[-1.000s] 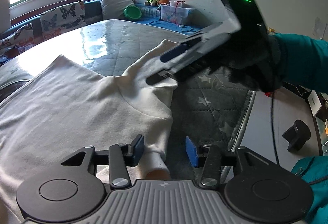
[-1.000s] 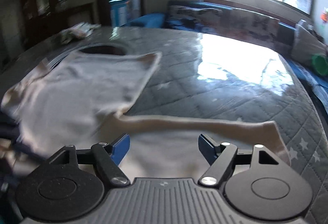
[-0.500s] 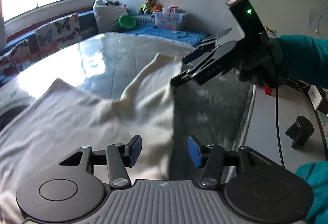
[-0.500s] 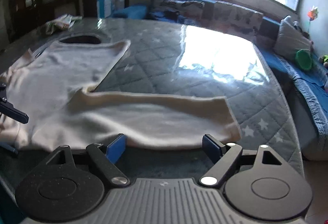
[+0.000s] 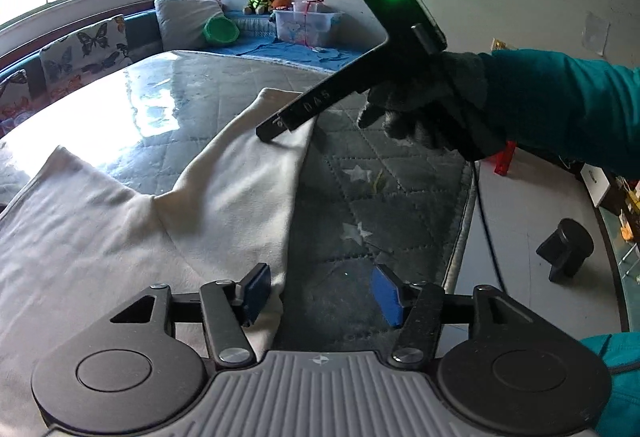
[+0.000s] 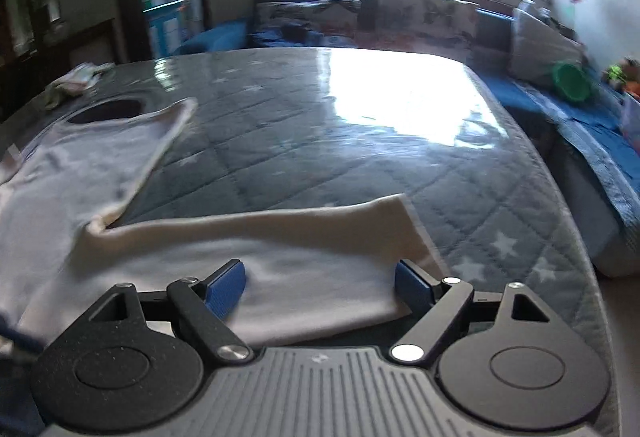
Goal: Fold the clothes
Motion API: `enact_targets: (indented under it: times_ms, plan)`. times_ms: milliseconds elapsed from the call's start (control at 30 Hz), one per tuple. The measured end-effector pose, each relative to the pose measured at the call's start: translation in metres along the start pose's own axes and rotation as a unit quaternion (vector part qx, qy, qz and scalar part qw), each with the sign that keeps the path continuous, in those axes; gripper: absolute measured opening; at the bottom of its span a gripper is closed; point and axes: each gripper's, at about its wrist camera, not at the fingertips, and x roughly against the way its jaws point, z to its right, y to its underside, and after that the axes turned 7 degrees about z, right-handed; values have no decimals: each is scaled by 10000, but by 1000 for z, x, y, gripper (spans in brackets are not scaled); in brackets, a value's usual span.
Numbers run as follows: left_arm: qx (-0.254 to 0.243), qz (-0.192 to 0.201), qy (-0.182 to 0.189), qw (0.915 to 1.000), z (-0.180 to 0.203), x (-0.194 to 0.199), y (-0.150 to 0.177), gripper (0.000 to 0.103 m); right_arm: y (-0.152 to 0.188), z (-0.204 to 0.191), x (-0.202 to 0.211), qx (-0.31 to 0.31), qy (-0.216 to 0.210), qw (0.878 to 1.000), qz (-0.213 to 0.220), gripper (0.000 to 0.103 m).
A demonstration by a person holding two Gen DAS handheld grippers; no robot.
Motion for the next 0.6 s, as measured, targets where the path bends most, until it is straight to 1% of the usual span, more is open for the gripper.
enact_targets:
  times_ms: [67,167,200,233,267,333,367,400,467,600]
  plan:
    - [83,94,-96,9999,-2,8,1,70,-3,3,-1,-74,81,9999,42,84]
    - [266,303,-358,9985,-11,26,3,79,-6,-4,1,-23,-26,9999,97,85]
    - [341,368,-472,9976,-15,34,3,80,-7,-10,3,29,-87,9999,124,88]
    - [423,419,-610,9964,-21,42,4,84,-7,-16,4,78,-145,9997,152,91]
    - [499,468,-753,9948,-27,50,5,88,-7,-21,5,117,-198,9996,177,93]
    - [608,575,-1063,9908,-38,66,6,93,-6,-32,6,165,-300,9991,232,99]
    - [658,631,-1224,9883,-43,74,7,97,-7,-37,6,177,-355,9989,255,101]
    - [704,686,-1402,9852,-49,83,8,99,-7,-41,6,187,-395,9987,276,103]
    - [799,792,-1762,9779,-62,100,10,103,-6,-48,3,166,-434,9986,271,103]
    - [1032,825,-2523,9586,-94,128,20,103,-6,-56,-5,117,-437,9987,213,103]
